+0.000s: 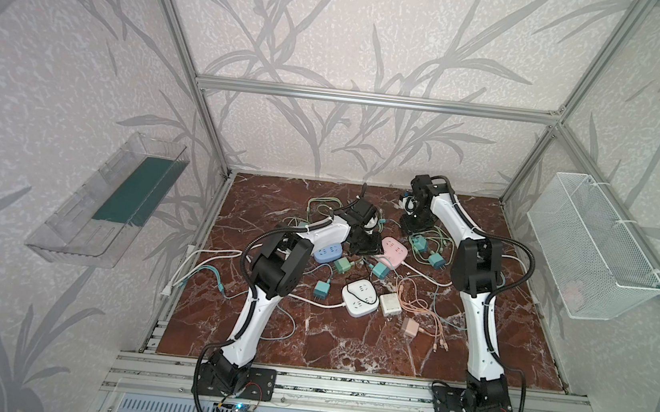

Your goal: Pull the plug off the socket

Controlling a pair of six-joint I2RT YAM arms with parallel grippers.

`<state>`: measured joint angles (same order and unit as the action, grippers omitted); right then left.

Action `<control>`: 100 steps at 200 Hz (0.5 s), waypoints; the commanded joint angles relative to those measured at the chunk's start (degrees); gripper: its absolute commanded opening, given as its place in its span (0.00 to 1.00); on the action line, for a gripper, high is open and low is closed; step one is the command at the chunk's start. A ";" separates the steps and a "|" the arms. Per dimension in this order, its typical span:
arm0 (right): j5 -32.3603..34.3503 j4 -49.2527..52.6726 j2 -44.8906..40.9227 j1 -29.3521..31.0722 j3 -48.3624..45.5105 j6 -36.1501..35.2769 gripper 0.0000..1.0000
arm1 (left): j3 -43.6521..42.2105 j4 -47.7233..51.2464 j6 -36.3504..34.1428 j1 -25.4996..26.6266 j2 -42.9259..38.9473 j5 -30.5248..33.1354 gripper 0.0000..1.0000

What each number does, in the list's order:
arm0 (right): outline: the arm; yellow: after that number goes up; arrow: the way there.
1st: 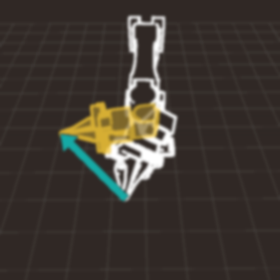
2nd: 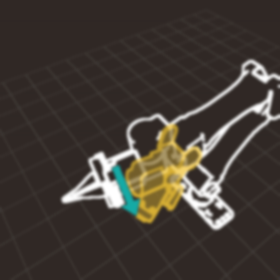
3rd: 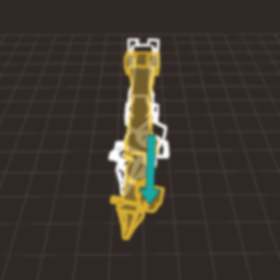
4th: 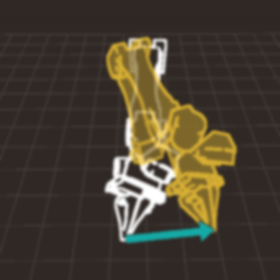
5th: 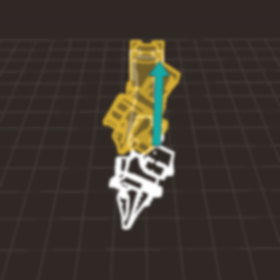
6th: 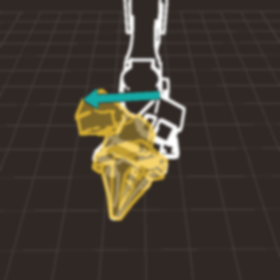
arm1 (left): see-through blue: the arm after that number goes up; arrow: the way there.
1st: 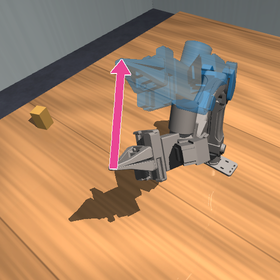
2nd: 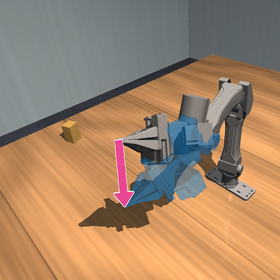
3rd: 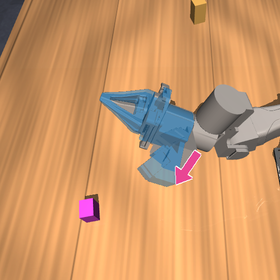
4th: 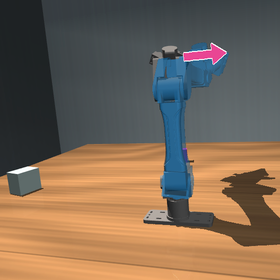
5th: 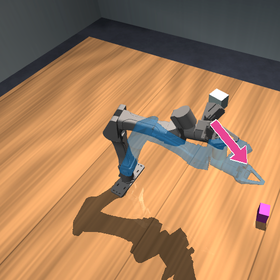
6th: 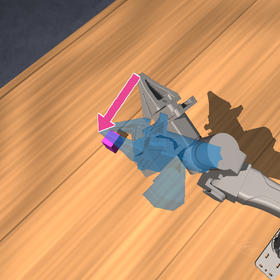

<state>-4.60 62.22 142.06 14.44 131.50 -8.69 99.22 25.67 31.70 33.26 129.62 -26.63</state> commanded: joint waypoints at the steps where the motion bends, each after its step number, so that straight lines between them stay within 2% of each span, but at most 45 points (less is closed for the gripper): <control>1: -1.48 2.04 -0.43 0.54 2.32 0.42 0.60 | 1.15 0.61 0.47 0.13 -2.53 0.49 0.49; 16: -3.22 2.25 -1.75 0.68 2.29 0.41 0.65 | 2.54 0.56 0.38 0.14 -2.71 0.18 0.50; 27: -4.28 2.38 -2.87 0.76 2.29 0.50 0.72 | 3.31 0.38 0.27 0.09 -3.00 0.01 0.51; 100: -8.54 1.59 -10.48 1.03 0.71 2.63 0.88 | 4.13 0.23 -1.07 -0.06 -7.94 1.73 0.62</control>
<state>-10.59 62.87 136.92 15.14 132.25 -7.22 101.67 25.71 31.44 33.26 126.04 -26.41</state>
